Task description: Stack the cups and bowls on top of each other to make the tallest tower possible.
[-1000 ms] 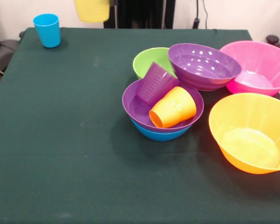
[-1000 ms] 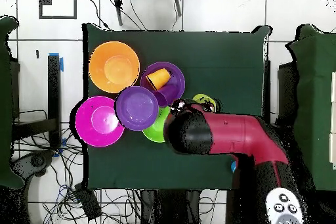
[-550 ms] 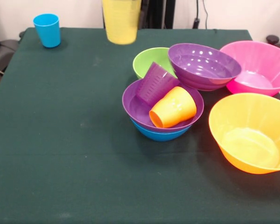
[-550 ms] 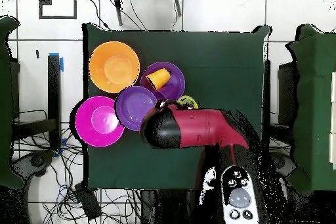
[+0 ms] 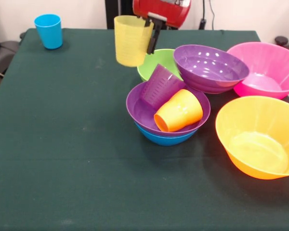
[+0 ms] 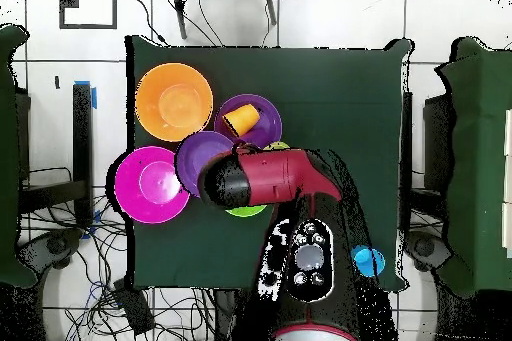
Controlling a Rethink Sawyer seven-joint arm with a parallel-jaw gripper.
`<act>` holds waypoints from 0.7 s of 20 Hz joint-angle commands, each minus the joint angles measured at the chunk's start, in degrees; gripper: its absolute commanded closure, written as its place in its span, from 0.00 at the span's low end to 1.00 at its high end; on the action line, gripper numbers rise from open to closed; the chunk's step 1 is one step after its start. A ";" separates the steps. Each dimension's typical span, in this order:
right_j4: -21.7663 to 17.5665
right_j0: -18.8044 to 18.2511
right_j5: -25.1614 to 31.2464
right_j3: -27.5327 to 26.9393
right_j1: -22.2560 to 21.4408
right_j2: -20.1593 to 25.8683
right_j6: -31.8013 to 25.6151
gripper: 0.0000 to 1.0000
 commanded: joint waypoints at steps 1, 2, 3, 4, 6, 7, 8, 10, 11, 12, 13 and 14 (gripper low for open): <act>0.02 2.54 4.20 -8.16 4.54 -2.58 7.69 1.00; 0.75 1.54 5.05 -8.12 3.69 -1.71 5.82 1.00; 1.23 1.10 6.45 -8.44 2.76 -1.34 4.30 1.00; 1.78 0.55 7.05 -8.46 2.14 -0.68 3.27 1.00; 2.44 0.59 8.17 -8.41 0.96 -0.23 2.76 1.00; 2.85 1.17 9.01 -8.33 0.32 -0.35 3.17 1.00; 3.74 1.62 9.79 -8.04 -0.37 -0.15 3.78 1.00; 5.53 2.53 11.35 -7.47 -1.75 0.26 4.98 1.00; 6.29 2.78 12.09 -7.36 -2.48 0.57 4.99 1.00; 7.35 2.85 12.75 -7.11 -3.14 1.09 5.13 1.00; 8.41 2.93 13.42 -6.86 -3.80 1.60 5.27 1.00; 9.06 3.31 14.04 -7.00 -4.21 1.71 5.44 1.00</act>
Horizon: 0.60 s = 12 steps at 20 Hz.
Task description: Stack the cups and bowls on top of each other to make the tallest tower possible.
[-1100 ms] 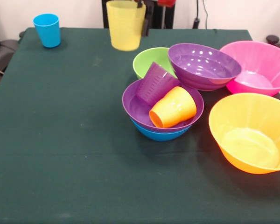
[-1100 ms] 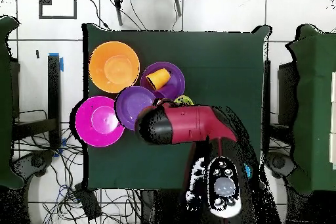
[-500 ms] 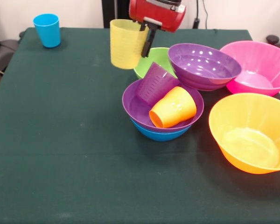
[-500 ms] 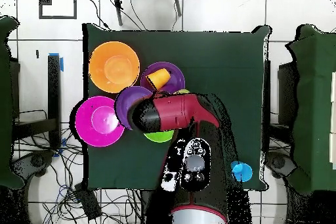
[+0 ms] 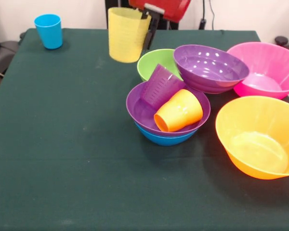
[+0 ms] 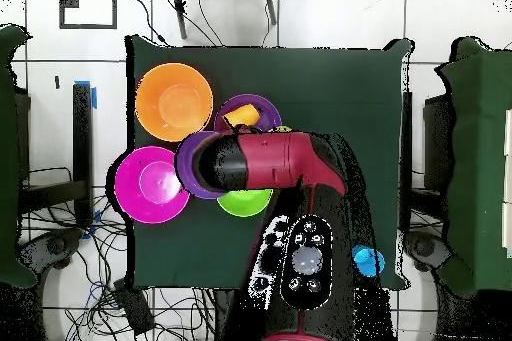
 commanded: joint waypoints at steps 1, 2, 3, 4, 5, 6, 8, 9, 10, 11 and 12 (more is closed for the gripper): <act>4.87 2.45 9.54 -2.41 -3.11 3.95 5.78 1.00; 5.11 3.01 10.10 -2.76 -3.18 3.56 6.09 1.00; 5.36 3.57 10.66 -3.11 -3.25 3.18 6.41 1.00; 4.88 4.04 10.70 -3.59 -2.99 2.54 6.25 1.00; 4.72 4.14 10.40 -3.48 -2.95 2.19 6.09 1.00; 4.49 4.21 10.09 -3.23 -2.91 1.79 5.79 1.00; 4.19 4.06 9.03 -2.21 -2.73 1.36 5.34 1.00; 4.65 3.95 8.41 -1.53 -2.50 1.55 5.60 1.00; 4.67 4.16 8.01 -1.42 -2.08 1.44 5.86 1.00; 4.70 4.58 7.56 -1.33 -1.51 1.24 6.39 1.00; 4.60 5.08 7.33 -1.62 -0.87 0.89 6.97 1.00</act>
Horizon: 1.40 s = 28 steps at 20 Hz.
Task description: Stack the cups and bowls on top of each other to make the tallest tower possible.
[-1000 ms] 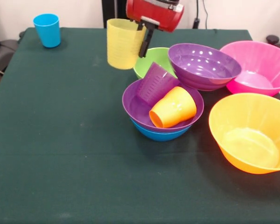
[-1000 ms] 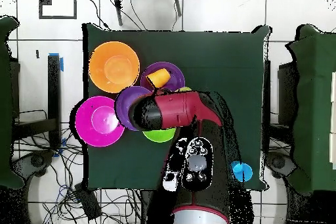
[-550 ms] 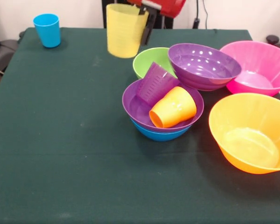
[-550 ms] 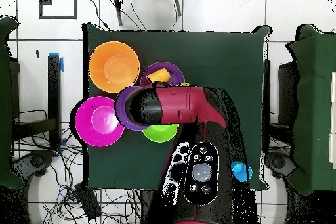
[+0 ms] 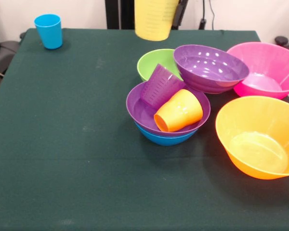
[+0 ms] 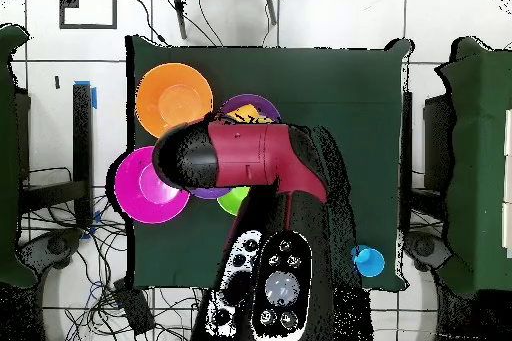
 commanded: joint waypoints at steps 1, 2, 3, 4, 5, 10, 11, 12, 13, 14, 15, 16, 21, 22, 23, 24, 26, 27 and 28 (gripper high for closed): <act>0.17 1.77 2.58 -0.26 3.86 1.09 7.32 1.00; 0.05 2.11 2.29 -0.58 4.48 0.81 7.67 1.00; 0.61 1.96 1.95 -0.65 4.98 1.15 7.87 1.00; 0.90 2.15 1.57 -0.83 5.50 1.21 8.29 1.00; 1.20 2.35 1.19 -1.01 6.02 1.27 8.71 1.00; 1.37 4.05 0.25 -2.56 8.36 -0.01 10.14 1.00; 1.38 4.34 0.14 -2.77 8.66 -0.31 10.32 1.00; 1.40 4.64 0.03 -2.98 8.95 -0.60 10.50 1.00; 1.30 4.98 0.21 -3.47 9.30 -1.06 10.55 1.00; 1.20 5.32 0.40 -3.97 9.64 -1.51 10.61 1.00; 1.29 5.64 0.88 -4.46 10.05 -1.90 10.73 1.00; 1.38 5.97 1.36 -4.96 10.47 -2.28 10.86 1.00; 1.64 8.03 1.09 -7.43 14.27 -4.16 12.17 1.00; 1.60 8.41 1.18 -7.76 14.73 -4.60 12.18 1.00; 1.57 8.79 1.28 -8.09 15.19 -5.03 12.19 1.00; 1.72 9.10 1.46 -8.28 15.51 -5.40 12.25 1.00; 2.13 9.79 2.25 -8.88 16.20 -6.25 12.56 1.00; 2.44 10.52 2.90 -9.59 16.70 -6.87 13.28 1.00; 2.75 11.25 3.55 -10.30 17.21 -7.49 14.00 1.00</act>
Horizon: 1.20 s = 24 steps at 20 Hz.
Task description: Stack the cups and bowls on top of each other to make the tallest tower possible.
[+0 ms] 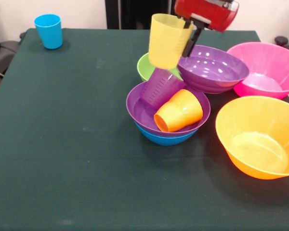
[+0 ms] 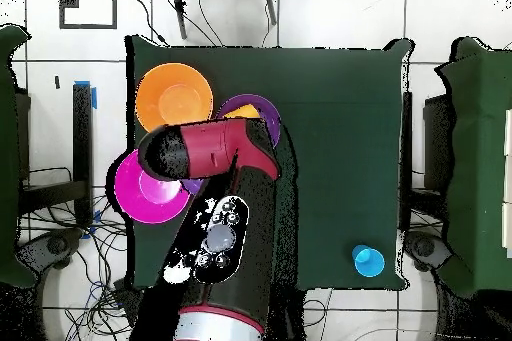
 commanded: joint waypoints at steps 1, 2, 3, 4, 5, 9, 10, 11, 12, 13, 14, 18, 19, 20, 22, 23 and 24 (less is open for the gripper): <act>2.39 3.38 4.59 -5.57 5.59 -0.69 14.49 1.00; 2.82 4.02 5.62 -6.70 6.23 -1.14 15.00 1.00; 3.33 4.42 6.17 -7.63 6.83 -1.38 15.26 1.00; 3.91 4.70 6.15 -8.12 7.34 -1.50 15.50 1.00; 4.63 4.89 5.99 -8.48 7.77 -1.54 15.80 1.00; 6.30 5.55 5.31 -9.40 8.99 -2.23 15.36 1.00; 6.62 5.64 5.36 -9.26 8.86 -2.26 14.99 1.00; 6.95 5.72 5.41 -9.13 8.73 -2.30 14.62 1.00; 7.34 5.86 5.30 -8.71 8.38 -2.36 14.46 1.00; 7.71 6.00 5.40 -8.31 7.85 -2.34 14.20 1.00; 8.02 6.17 5.73 -7.98 7.24 -2.36 13.91 1.00; 9.06 6.52 6.35 -7.82 6.40 -2.55 13.28 1.00; 9.20 6.56 6.02 -7.64 6.36 -2.59 13.23 1.00; 9.45 6.59 5.20 -6.84 6.07 -2.56 13.19 1.00; 10.09 6.29 3.76 -4.75 4.46 -2.14 12.63 1.00; 10.47 5.99 3.46 -3.46 3.16 -1.75 12.00 1.00; 10.65 5.77 3.32 -2.11 1.66 -1.48 11.01 1.00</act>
